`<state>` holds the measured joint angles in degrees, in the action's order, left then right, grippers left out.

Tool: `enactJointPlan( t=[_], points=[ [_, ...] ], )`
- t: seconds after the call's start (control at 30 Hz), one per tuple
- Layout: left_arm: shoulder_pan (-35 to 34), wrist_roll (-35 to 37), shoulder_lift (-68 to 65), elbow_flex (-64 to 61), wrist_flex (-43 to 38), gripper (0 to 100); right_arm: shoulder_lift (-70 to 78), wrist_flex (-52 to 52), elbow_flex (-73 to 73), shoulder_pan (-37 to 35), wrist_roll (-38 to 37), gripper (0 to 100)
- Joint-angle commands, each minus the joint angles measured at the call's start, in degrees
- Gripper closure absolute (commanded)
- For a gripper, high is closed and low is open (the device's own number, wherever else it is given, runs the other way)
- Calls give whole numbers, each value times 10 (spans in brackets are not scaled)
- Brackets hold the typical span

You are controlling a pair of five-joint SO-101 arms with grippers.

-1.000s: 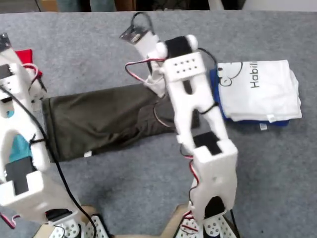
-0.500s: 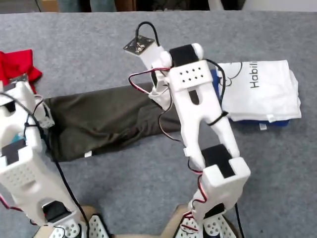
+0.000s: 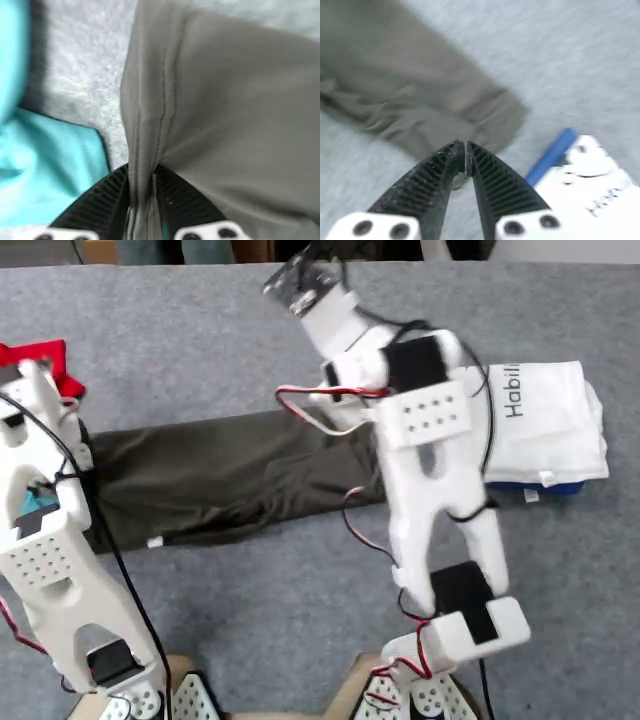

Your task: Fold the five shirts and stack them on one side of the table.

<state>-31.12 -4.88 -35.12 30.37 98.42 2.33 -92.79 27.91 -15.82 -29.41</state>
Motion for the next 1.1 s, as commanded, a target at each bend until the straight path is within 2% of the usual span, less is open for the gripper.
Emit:
enactJointPlan(
  t=[0.0,0.13,0.33,0.67,0.9,1.07],
  points=[
    [0,-12,24,91,25,972,-36,38,39,53,6,977],
    [23,-15,69,70,25,972,-40,76,39,119,6,977],
    [105,-12,143,11,25,972,-51,123,53,211,2,975],
    [344,90,215,-9,25,972,-108,106,56,386,0,974],
    [503,162,215,-8,12,971,-107,106,57,433,0,974],
    [553,200,215,-10,-59,971,-108,106,58,439,0,974]
  ],
)
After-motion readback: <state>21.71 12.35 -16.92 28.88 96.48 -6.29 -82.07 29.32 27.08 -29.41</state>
